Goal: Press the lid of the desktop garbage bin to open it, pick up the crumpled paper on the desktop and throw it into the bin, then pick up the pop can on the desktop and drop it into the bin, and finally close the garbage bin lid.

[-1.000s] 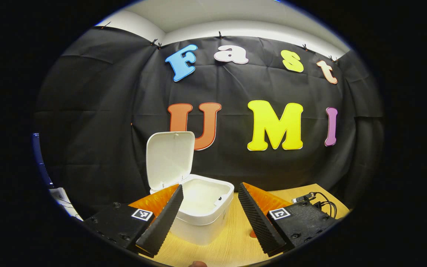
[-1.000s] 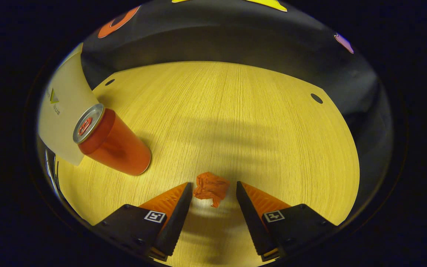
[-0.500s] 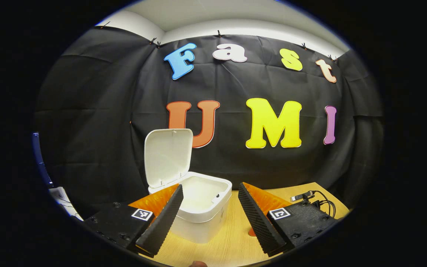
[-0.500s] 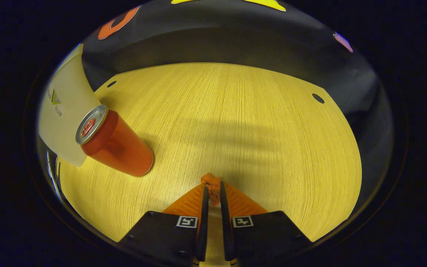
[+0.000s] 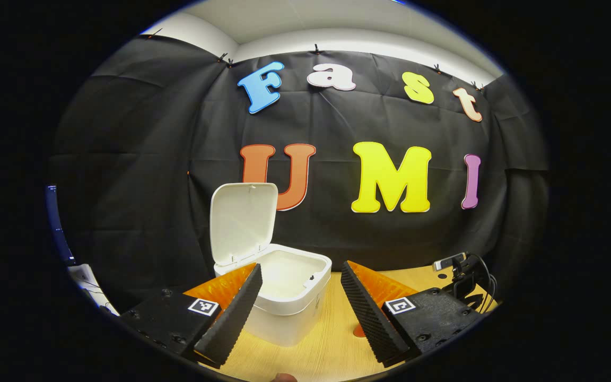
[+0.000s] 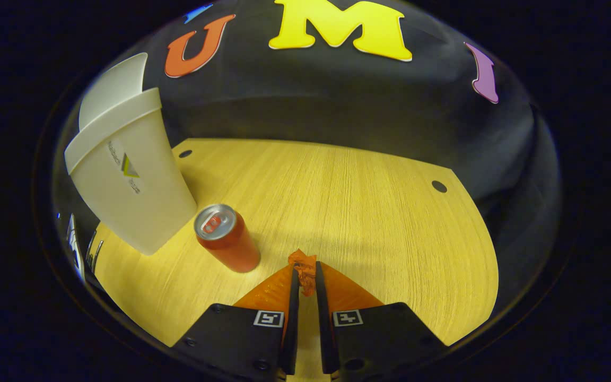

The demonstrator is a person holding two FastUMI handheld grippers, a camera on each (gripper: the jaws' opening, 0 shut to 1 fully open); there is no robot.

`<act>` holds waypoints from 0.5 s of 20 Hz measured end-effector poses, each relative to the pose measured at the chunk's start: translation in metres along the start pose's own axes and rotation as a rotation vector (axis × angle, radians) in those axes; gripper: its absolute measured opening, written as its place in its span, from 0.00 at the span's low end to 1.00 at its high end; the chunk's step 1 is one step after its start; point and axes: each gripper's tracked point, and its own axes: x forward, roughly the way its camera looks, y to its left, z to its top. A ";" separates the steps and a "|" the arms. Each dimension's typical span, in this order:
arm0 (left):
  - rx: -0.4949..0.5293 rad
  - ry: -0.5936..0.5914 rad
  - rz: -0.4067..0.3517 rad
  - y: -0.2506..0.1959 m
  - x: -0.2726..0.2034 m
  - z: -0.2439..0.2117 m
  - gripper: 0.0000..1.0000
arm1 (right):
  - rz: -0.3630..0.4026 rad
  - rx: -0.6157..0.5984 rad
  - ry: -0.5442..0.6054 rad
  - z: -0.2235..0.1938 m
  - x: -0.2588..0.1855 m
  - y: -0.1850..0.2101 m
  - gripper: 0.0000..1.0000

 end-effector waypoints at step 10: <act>0.004 0.013 -0.020 0.018 0.001 -0.004 0.98 | 0.159 -0.027 -0.314 0.165 -0.101 0.093 0.18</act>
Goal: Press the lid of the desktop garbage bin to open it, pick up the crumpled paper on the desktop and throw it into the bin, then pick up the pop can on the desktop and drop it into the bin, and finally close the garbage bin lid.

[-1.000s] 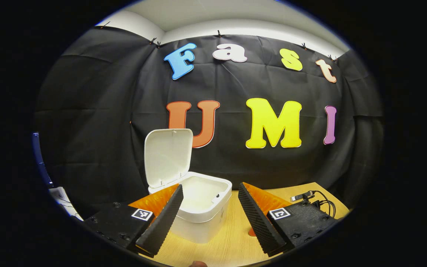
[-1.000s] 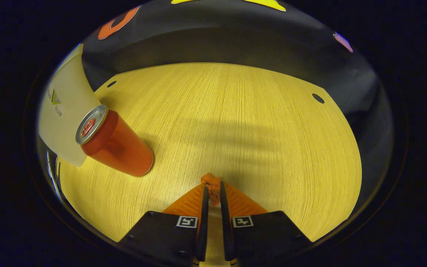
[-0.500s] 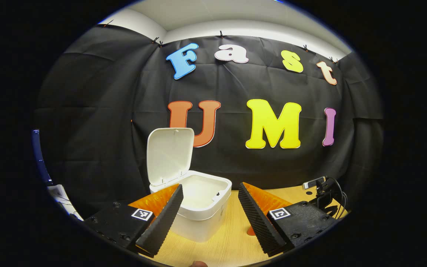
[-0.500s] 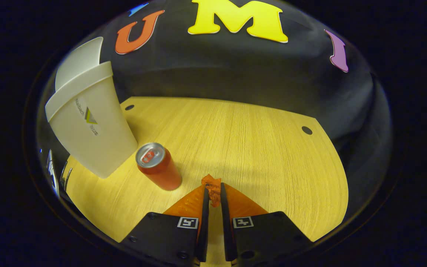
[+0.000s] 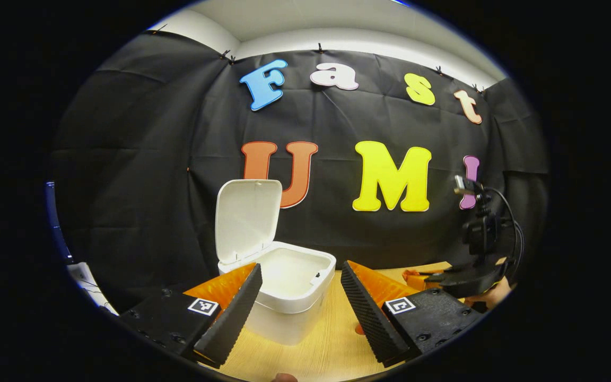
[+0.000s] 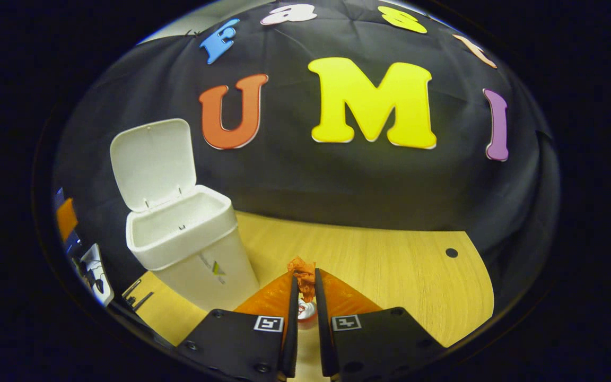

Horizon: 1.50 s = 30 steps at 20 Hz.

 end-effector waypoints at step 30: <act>-0.004 -0.043 0.072 0.052 -0.003 0.031 0.96 | 0.421 -0.168 -0.032 0.048 0.058 0.212 0.74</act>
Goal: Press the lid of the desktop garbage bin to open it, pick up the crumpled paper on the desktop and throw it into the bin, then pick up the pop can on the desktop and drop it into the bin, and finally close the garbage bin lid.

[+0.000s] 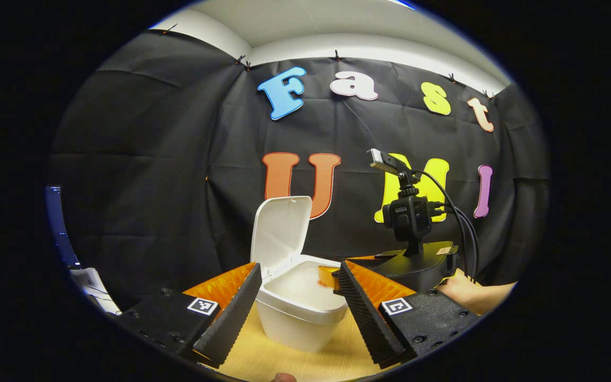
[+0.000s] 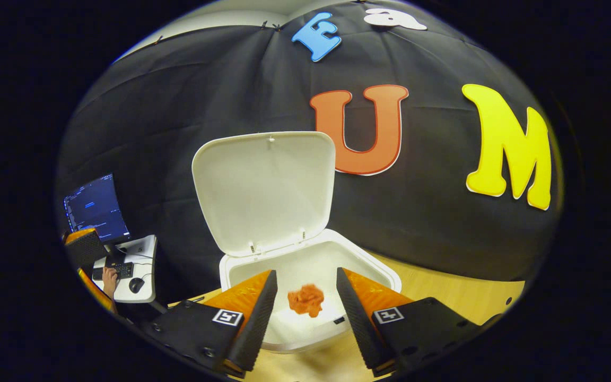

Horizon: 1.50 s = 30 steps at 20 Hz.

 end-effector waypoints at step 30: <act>0.030 0.131 -0.290 -0.160 0.050 -0.060 0.96 | -0.658 0.116 -0.329 0.001 -0.283 -0.221 0.94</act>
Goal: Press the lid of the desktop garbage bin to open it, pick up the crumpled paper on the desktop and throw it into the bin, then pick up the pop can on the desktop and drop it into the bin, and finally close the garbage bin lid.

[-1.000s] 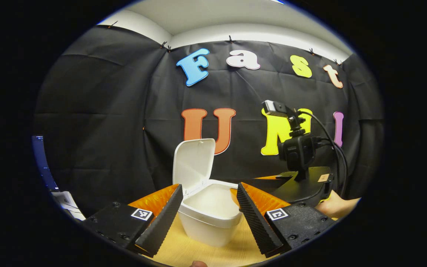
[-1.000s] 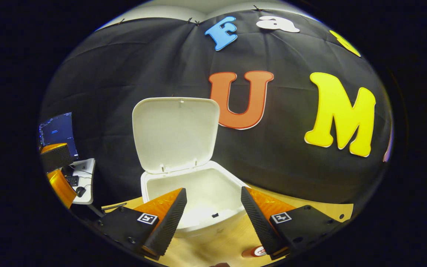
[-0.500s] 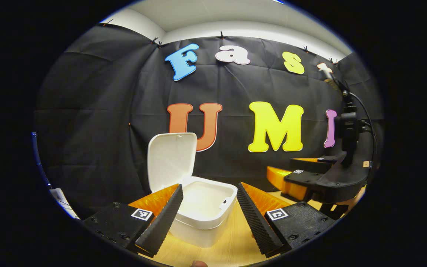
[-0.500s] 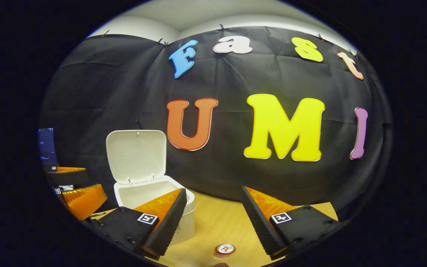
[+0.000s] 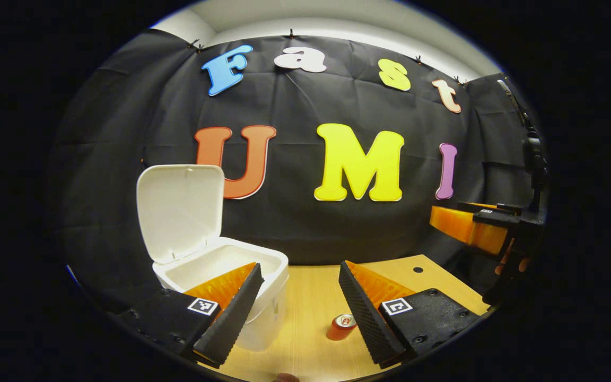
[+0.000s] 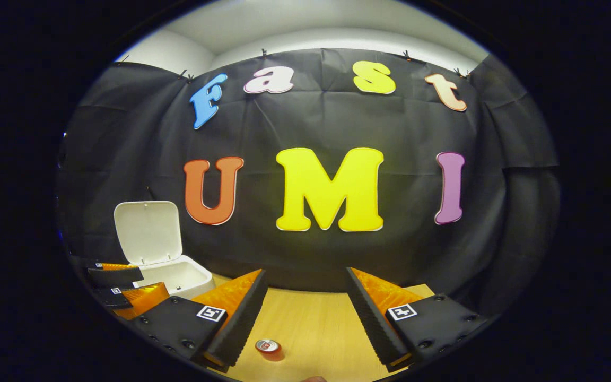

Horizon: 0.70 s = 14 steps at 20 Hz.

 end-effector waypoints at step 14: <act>-0.023 0.330 -0.179 -0.075 0.083 -0.146 0.97 | -0.171 0.002 0.037 -0.019 -0.032 -0.079 0.94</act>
